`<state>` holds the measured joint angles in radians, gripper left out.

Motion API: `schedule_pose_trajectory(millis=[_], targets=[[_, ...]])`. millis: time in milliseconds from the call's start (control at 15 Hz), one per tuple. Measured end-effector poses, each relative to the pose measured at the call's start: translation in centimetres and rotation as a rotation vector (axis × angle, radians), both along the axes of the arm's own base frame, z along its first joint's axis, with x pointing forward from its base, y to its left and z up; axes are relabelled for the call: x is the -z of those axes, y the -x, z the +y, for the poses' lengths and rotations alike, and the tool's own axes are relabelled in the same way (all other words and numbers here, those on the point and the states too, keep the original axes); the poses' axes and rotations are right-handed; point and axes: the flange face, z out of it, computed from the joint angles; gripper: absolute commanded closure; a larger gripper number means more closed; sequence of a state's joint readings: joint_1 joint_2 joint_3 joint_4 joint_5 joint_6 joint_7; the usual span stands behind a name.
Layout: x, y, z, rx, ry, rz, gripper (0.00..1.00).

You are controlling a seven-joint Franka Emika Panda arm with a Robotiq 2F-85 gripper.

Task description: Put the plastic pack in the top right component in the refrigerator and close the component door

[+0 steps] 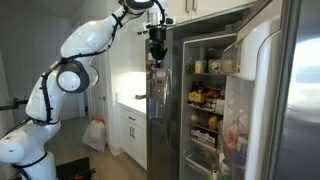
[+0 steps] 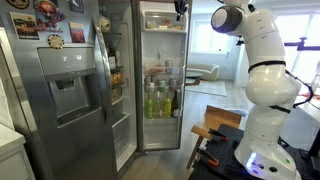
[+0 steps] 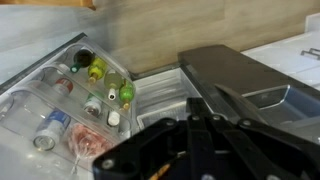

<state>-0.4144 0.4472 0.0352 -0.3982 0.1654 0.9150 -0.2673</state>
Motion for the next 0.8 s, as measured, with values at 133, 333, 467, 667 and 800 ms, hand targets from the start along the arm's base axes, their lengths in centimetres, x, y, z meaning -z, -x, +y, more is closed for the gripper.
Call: schedule_pose_trajectory(millis=[133, 333, 467, 667, 800], targets=[[0.18, 0.26, 0.12, -0.011, 0.001, 0.023, 0.76], [0.39, 0.09, 0.03, -0.011, -0.001, 0.026, 0.66], [0.45, 0.04, 0.00, -0.010, -0.001, 0.027, 0.66], [0.45, 0.04, 0.00, -0.011, -0.001, 0.027, 0.66], [0.45, 0.04, 0.00, -0.010, -0.001, 0.027, 0.66]])
